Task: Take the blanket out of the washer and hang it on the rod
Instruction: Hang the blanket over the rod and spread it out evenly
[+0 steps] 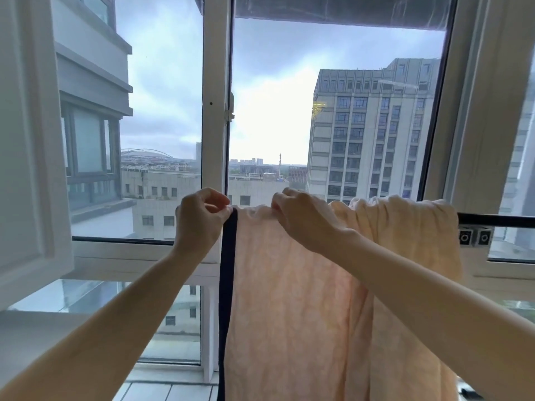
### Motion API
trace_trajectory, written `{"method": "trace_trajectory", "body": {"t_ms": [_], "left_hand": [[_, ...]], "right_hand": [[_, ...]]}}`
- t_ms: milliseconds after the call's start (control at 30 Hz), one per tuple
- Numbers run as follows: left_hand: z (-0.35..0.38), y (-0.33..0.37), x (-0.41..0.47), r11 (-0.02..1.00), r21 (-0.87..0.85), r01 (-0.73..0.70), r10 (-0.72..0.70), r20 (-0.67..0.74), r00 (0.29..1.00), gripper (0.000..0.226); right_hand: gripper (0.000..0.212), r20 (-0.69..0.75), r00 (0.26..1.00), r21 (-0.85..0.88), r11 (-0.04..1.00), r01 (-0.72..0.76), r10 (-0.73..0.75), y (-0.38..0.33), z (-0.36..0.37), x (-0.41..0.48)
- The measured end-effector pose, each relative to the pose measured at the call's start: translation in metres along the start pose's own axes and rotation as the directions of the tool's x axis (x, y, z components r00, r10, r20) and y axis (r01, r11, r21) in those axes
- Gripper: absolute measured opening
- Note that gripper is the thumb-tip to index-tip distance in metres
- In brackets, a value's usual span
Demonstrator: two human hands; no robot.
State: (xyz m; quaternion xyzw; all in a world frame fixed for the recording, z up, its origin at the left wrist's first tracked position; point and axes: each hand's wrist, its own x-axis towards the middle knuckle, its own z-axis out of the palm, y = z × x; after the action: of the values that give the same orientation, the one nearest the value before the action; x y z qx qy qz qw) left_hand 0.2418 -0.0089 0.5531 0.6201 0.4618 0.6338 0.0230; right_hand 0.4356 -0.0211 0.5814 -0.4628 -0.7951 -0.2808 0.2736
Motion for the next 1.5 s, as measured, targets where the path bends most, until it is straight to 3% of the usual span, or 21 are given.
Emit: {"method": "trace_trajectory", "body": {"t_ms": [200,533,600,667,767,900,1000,1067,1167,1333,1500], "left_hand": [[0.0,-0.01,-0.005,1.0,-0.003,-0.004,0.004,-0.008,1.0,0.012],[0.018,-0.041,-0.021,0.998,-0.046,0.047,-0.052,-0.134,0.99,0.025],[0.021,-0.052,-0.027,0.994,-0.063,0.087,-0.092,-0.093,0.991,0.025],[0.023,-0.064,-0.029,0.989,-0.078,0.129,-0.127,0.036,0.991,0.023],[0.024,-0.074,-0.027,0.959,-0.194,0.208,-0.155,0.26,0.953,0.017],[0.025,-0.07,-0.019,0.903,-0.324,0.281,-0.124,0.429,0.895,0.021],[0.027,-0.063,-0.013,0.881,-0.364,0.303,-0.108,0.469,0.877,0.016],[0.028,-0.06,-0.008,0.879,-0.363,0.31,-0.113,0.472,0.874,0.011],[0.029,-0.064,-0.003,0.868,-0.369,0.332,-0.135,0.469,0.873,0.02],[0.029,-0.067,-0.007,0.714,-0.475,0.515,-0.228,0.537,0.812,0.012],[0.03,-0.069,-0.01,0.424,-0.607,0.672,-0.205,0.658,0.724,0.013]], "right_hand": [[0.01,-0.044,0.988,-0.094,0.984,-0.151,0.147,0.024,-0.003,-0.007],[0.017,-0.118,0.987,-0.153,0.98,-0.13,0.112,0.012,0.002,-0.024],[0.022,-0.165,0.984,-0.181,0.979,-0.097,0.067,0.002,0.006,-0.026],[0.019,-0.194,0.981,-0.202,0.979,-0.028,-0.012,-0.012,0.012,-0.027],[0.006,-0.15,0.988,-0.048,0.998,0.034,-0.041,-0.037,0.024,-0.028],[0.026,-0.051,0.988,0.188,0.973,-0.131,0.143,-0.061,0.049,-0.028],[0.041,0.047,0.968,0.234,0.939,-0.252,0.248,-0.067,0.063,-0.025],[0.03,0.087,0.951,0.321,0.896,-0.308,0.297,-0.069,0.068,-0.024],[0.013,0.084,0.931,0.439,0.825,-0.355,0.356,-0.07,0.071,-0.027],[0.009,0.067,0.897,0.616,0.689,-0.381,0.436,-0.067,0.066,-0.036],[0.012,-0.144,0.907,0.591,0.769,-0.242,0.396,-0.059,0.058,-0.033]]}}
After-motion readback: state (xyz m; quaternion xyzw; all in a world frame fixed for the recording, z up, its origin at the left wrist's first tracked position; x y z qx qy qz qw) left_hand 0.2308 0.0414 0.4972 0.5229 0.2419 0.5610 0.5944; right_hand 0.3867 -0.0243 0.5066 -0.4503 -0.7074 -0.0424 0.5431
